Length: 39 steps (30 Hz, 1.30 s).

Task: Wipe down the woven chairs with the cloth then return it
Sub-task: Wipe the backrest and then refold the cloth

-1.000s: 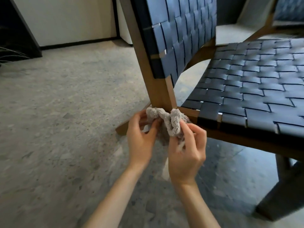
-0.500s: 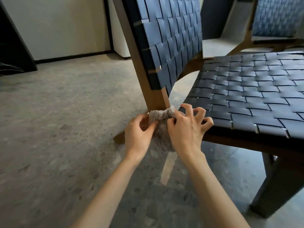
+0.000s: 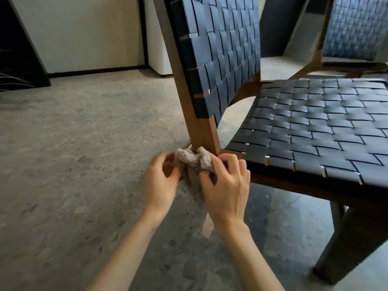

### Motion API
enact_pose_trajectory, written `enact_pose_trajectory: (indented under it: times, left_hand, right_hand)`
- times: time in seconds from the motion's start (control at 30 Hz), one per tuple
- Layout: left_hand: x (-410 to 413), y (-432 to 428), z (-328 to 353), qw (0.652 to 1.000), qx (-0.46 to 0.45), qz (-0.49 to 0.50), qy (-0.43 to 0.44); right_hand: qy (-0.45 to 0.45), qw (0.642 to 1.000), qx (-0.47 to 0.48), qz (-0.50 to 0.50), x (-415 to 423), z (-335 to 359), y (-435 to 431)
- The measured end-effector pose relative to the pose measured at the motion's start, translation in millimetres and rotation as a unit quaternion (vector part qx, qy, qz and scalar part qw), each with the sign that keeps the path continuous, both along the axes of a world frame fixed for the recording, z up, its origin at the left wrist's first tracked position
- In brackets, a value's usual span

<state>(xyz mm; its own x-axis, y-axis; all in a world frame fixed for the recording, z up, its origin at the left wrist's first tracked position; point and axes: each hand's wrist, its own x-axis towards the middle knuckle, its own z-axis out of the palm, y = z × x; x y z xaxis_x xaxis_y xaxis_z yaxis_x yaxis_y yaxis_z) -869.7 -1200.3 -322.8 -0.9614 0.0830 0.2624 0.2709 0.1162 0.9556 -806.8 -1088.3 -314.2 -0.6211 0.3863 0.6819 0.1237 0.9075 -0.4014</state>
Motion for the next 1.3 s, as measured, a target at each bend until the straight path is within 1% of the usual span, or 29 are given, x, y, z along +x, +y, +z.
enact_pose_trajectory:
  times: [0.07,0.1,0.23,0.3,0.37,0.47,0.57,0.6,0.7,0.73,0.87,1.03,1.2,1.3]
  left_hand:
    - [-3.8,-9.1,-1.5,1.000,0.002,0.014,-0.013]
    - [-6.4,-12.8,-2.8,0.999,-0.008,0.028,-0.014]
    - [-21.5,-27.8,-10.4,0.995,-0.015,0.085,-0.039]
    - [-34.0,-37.8,-12.7,0.992,-0.025,0.113,-0.056]
    - [-47.4,-49.3,-11.2,0.988,-0.035,0.136,-0.067]
    - [-63.9,-64.8,7.1,0.983,-0.028,0.160,-0.088]
    - [-74.9,-77.2,41.9,0.975,-0.038,0.182,-0.123]
    - [-77.0,-81.2,57.1,0.972,-0.046,0.192,-0.127]
    - [-78.7,-93.0,113.4,0.967,-0.070,0.211,-0.129]
    - [-78.4,-96.7,134.1,0.966,-0.080,0.211,-0.129]
    - [-72.2,-112.5,228.4,0.962,-0.091,0.214,-0.146]
    - [-55.4,-139.4,362.2,0.958,-0.141,0.213,-0.129]
    - [-37.6,-173.3,484.5,0.959,-0.154,0.200,-0.128]
    - [-30.0,-191.7,544.8,0.960,-0.164,0.190,-0.127]
  right_hand:
    - [0.025,0.995,-0.088,0.050,-6.2,-4.6,-12.9]
    - [0.030,0.990,-0.117,0.071,-10.2,-6.8,-19.1]
    - [0.062,0.978,-0.152,0.131,-36.3,-13.1,-44.5]
    - [0.066,0.968,-0.155,0.184,-54.1,-14.5,-56.8]
    - [0.041,0.960,-0.149,0.234,-73.2,-12.6,-66.7]
    - [-0.025,0.950,-0.152,0.273,-96.8,0.7,-75.8]
    - [-0.100,0.928,-0.150,0.326,-114.7,28.8,-79.1]
    - [-0.124,0.915,-0.162,0.349,-118.2,41.7,-79.1]
    - [-0.202,0.855,-0.238,0.415,-119.2,95.6,-80.5]
    - [-0.216,0.846,-0.242,0.422,-118.2,116.5,-82.1]
    - [-0.238,0.833,-0.243,0.437,-111.4,215.9,-92.1]
    - [-0.259,0.811,-0.269,0.450,-100.1,352.8,-107.9]
    - [-0.274,0.805,-0.265,0.454,-89.4,478.3,-134.1]
    - [-0.276,0.810,-0.260,0.448,-85.5,539.3,-146.9]
